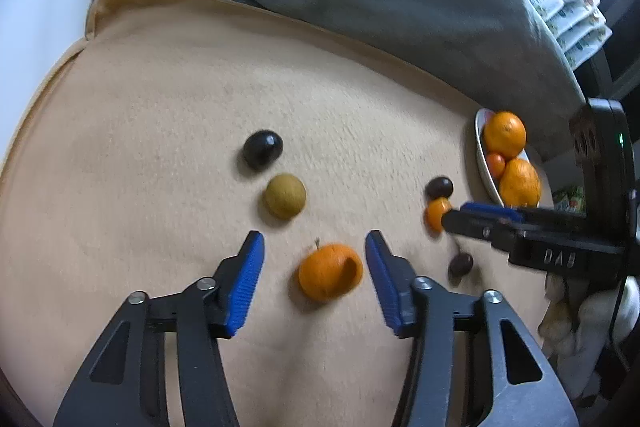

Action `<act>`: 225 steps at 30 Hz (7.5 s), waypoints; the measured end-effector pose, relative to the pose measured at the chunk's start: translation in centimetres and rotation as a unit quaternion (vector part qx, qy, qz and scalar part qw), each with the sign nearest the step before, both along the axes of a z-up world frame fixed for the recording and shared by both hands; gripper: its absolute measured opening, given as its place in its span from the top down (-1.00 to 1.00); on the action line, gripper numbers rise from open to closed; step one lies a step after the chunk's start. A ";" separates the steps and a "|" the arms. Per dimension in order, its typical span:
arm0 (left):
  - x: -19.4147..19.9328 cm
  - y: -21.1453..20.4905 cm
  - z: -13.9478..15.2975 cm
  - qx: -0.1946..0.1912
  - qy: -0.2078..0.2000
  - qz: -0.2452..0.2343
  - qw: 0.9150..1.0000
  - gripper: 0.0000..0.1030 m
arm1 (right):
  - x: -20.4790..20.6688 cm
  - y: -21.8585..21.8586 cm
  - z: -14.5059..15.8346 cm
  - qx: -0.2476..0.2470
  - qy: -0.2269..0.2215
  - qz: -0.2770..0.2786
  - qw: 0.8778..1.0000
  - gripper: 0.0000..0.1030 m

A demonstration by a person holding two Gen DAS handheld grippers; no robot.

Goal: Organize fruits
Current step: 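Close the left gripper on a brown longan while the right gripper grasps a small kumquat, then carry the longan in the left gripper while the right gripper carries the kumquat to the plate, then open the left gripper on the plate while the right gripper releases the kumquat there, then withdraw both grippers from the plate toward the mandarin and grapes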

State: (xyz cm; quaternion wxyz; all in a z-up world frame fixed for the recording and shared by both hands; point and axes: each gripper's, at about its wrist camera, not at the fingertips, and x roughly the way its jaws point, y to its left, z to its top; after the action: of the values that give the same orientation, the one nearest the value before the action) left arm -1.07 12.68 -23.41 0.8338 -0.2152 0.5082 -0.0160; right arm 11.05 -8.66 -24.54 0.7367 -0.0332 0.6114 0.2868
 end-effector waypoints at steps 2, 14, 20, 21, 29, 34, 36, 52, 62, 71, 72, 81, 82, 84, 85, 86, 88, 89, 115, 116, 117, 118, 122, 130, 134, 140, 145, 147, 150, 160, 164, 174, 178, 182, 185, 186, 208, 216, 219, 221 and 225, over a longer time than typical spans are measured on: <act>0.6 0.2 -0.2 -0.001 0.005 0.003 1.000 0.19 | 0.2 0.2 -0.2 -0.002 0.000 -0.001 1.000 0.09; 2.8 0.6 -1.4 0.002 0.025 0.006 1.000 0.26 | 0.9 0.7 -1.0 -0.007 0.003 -0.001 1.000 0.16; 3.2 0.8 -1.9 0.007 0.032 0.007 0.999 0.31 | 1.0 1.1 -1.6 -0.014 0.008 0.003 1.000 0.17; 3.3 0.9 -2.0 0.008 0.034 0.008 0.999 0.34 | 1.0 1.2 -1.7 -0.015 0.008 0.004 1.000 0.18; 3.6 0.8 -2.6 0.017 0.039 0.006 0.999 0.54 | 1.2 1.4 -2.1 -0.025 0.007 0.012 1.000 0.40; 3.6 0.8 -2.4 0.022 0.037 0.005 0.999 0.55 | 1.2 1.4 -2.0 -0.021 0.007 0.018 1.000 0.53; 3.5 0.7 -2.3 0.023 0.036 0.005 0.999 0.55 | 1.1 0.9 -1.9 -0.020 0.006 0.018 1.000 0.54; 3.0 -1.0 1.0 0.028 0.006 -0.011 1.000 0.55 | 0.8 -2.0 1.6 0.011 -0.020 0.010 1.000 0.55; 3.9 -5.3 3.2 0.036 -0.018 -0.051 0.998 0.55 | 1.2 -5.6 4.5 0.023 -0.051 -0.006 0.998 0.55; 4.9 -9.2 4.6 0.041 -0.034 -0.081 0.995 0.55 | 1.1 -8.1 5.8 0.028 -0.067 -0.017 0.997 0.55; 5.0 -9.6 4.7 0.041 -0.036 -0.084 0.995 0.55 | 1.2 -8.5 5.9 0.029 -0.069 -0.019 0.997 0.55; 6.1 -12.9 5.5 0.041 -0.044 -0.108 0.992 0.55 | 1.3 -11.7 6.8 0.033 -0.082 -0.041 0.995 0.55; 6.2 -13.2 5.5 0.041 -0.045 -0.111 0.992 0.55 | 1.3 -12.0 6.9 0.033 -0.083 -0.044 0.995 0.55; 6.5 -13.8 5.7 0.041 -0.047 -0.117 0.991 0.55 | 1.4 -12.7 7.1 0.034 -0.086 -0.050 0.994 0.55; 6.6 -14.2 5.8 0.041 -0.048 -0.120 0.991 0.55 | 1.5 -13.2 7.2 0.034 -0.088 -0.054 0.994 0.55; 6.8 -14.4 5.8 0.041 -0.049 -0.122 0.990 0.55 | 1.5 -13.5 7.3 0.034 -0.088 -0.056 0.994 0.55; 7.0 -14.9 5.9 0.041 -0.051 -0.127 0.990 0.55 | 1.7 -14.3 7.5 0.034 -0.091 -0.062 0.993 0.55; 7.2 -15.2 6.0 0.041 -0.051 -0.130 0.989 0.55 | 1.8 -14.6 7.5 0.035 -0.092 -0.064 0.993 0.55; 10.4 -19.6 4.7 0.050 -0.044 -0.167 0.984 0.55 | 5.5 -20.0 5.7 0.024 -0.091 -0.097 0.991 0.55; 10.5 -19.6 4.7 0.050 -0.044 -0.168 0.984 0.55 | 5.5 -20.2 5.7 0.024 -0.091 -0.097 0.991 0.55; 10.5 -19.6 4.7 0.050 -0.044 -0.167 0.984 0.55 | 5.6 -20.3 5.6 0.024 -0.090 -0.098 0.991 0.55; 10.5 -19.6 4.7 0.050 -0.044 -0.168 0.984 0.55 | 5.7 -20.4 5.5 0.024 -0.089 -0.098 0.991 0.55; 10.7 -19.8 4.7 0.051 -0.044 -0.168 0.983 0.55 | 6.1 -20.5 5.1 0.024 -0.086 -0.098 0.991 0.55; 11.0 -20.0 4.5 0.051 -0.042 -0.168 0.984 0.55 | 6.6 -20.5 4.6 0.023 -0.081 -0.098 0.992 0.55; 11.3 -20.1 4.3 0.052 -0.040 -0.168 0.984 0.54 | 6.8 -20.4 4.4 0.025 -0.080 -0.096 0.992 0.55; 11.6 -20.3 4.3 0.054 -0.038 -0.169 0.983 0.54 | 6.8 -20.4 4.3 0.024 -0.082 -0.096 0.992 0.55; 11.5 -20.6 4.3 0.055 -0.040 -0.168 0.983 0.54 | 6.8 -20.3 4.3 0.023 -0.081 -0.097 0.992 0.54; 11.6 -20.5 4.3 0.055 -0.040 -0.167 0.984 0.54 | 6.8 -20.3 4.3 0.023 -0.082 -0.096 0.992 0.54; 11.6 -20.6 4.1 0.055 -0.040 -0.167 0.984 0.54 | 7.0 -20.3 4.3 0.021 -0.081 -0.094 0.992 0.46; 11.7 -20.7 4.2 0.059 -0.044 -0.172 0.982 0.21 | 7.5 -20.7 4.9 0.023 -0.094 -0.106 0.990 0.02; 11.6 -20.9 4.4 0.064 -0.048 -0.175 0.981 -0.16 | 7.6 -20.8 5.0 0.021 -0.097 -0.113 0.989 -0.06; 11.7 -21.4 4.5 0.076 -0.045 -0.178 0.980 -0.35 | 7.7 -20.2 5.7 -0.001 -0.113 -0.115 0.987 -0.47; 11.4 -21.3 4.7 0.080 -0.048 -0.180 0.979 -0.36 | 7.7 -20.2 5.9 -0.017 -0.119 -0.119 0.986 -0.47; 11.2 -21.2 5.0 0.083 -0.051 -0.180 0.979 -0.36 | 7.5 -20.3 6.4 -0.021 -0.130 -0.126 0.983 -0.47; 10.8 -20.9 5.3 0.085 -0.053 -0.180 0.979 -0.36 | 7.3 -20.3 6.7 -0.024 -0.134 -0.129 0.982 -0.47; 10.8 -20.9 5.3 0.086 -0.054 -0.180 0.978 -0.36 | 7.2 -20.2 6.8 -0.025 -0.136 -0.129 0.982 -0.47; 7.0 -15.9 6.9 0.096 -0.061 -0.163 0.980 -0.36 | 3.2 -17.0 9.5 -0.026 -0.172 -0.138 0.975 -0.47; 4.9 -12.1 6.6 0.098 -0.053 -0.129 0.985 -0.36 | 1.7 -14.9 9.7 -0.012 -0.162 -0.116 0.980 -0.47; 4.0 -10.4 6.5 0.102 -0.050 -0.112 0.987 -0.36 | 1.1 -14.1 9.6 -0.001 -0.157 -0.106 0.982 -0.47; 3.2 -9.3 6.4 0.101 -0.047 -0.099 0.989 -0.36 | 0.7 -13.5 9.5 0.008 -0.156 -0.096 0.983 -0.47; 1.4 -7.1 6.0 0.097 -0.038 -0.075 0.992 -0.36 | -0.2 -12.1 9.4 0.030 -0.147 -0.071 0.986 -0.47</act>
State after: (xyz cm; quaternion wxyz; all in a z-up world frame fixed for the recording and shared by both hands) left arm 0.32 5.62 -17.43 0.8659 -0.0935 0.4899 -0.0370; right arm 10.83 -20.75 -15.16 0.8379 -0.0096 0.4880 0.2444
